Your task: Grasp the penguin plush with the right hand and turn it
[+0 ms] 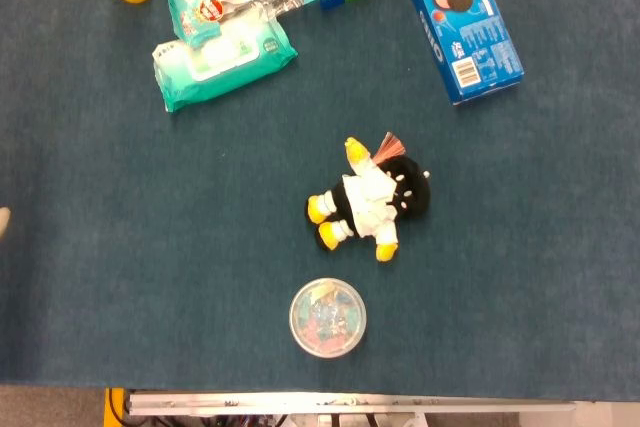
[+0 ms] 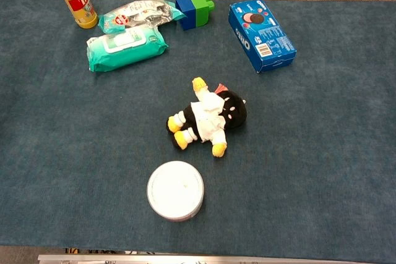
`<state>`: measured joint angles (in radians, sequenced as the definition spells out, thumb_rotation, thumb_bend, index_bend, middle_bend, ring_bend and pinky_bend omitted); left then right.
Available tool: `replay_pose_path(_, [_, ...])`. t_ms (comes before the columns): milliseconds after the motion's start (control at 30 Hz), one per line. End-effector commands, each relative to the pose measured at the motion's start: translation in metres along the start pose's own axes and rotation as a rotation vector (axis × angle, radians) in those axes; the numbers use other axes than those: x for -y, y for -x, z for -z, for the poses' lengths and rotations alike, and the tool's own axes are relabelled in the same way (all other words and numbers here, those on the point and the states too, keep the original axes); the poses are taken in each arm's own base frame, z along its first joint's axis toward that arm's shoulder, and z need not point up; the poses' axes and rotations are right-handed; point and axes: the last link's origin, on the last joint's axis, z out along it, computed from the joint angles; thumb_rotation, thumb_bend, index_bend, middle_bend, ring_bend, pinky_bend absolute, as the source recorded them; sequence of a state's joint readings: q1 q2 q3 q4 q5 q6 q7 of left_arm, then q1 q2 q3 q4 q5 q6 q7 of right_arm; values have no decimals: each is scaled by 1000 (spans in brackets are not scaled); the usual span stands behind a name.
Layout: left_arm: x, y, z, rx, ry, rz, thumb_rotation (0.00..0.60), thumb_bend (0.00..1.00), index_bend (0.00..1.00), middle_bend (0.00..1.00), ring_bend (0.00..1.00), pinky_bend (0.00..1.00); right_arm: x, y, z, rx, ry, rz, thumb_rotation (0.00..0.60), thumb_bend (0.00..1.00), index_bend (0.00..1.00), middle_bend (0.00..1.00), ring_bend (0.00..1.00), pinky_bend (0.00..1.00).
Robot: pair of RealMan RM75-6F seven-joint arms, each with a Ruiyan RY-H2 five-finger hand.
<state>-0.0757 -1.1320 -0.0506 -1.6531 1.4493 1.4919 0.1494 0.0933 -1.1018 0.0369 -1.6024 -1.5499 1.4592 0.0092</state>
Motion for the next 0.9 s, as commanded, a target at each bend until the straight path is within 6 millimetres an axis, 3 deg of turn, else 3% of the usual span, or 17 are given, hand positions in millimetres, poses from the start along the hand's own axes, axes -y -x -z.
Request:
replay_pose_path(33, [0,2,0,10,-3,-3,600,217,33,86,94,48,0,1,0,2,-2,-12,600,0,51,144,81,136])
replay_pose_path(233, [-1,3,1,15,-3,-2,600,217,33,86,94,48,3,0,0,18,-21,-62,600,0,51,144,81,136])
replay_pose_path(600, [-2,3,3,18,-1,3,600,216,33,86,94,48,27,-4,-12,112,-146,-214,600,0,50,144,81,136])
replay_pose_path(900, [-2,3,5,26,-2,12,600,217,33,86,94,48,65,17,-45,281,-267,-484,600,0,30,115,23,72])
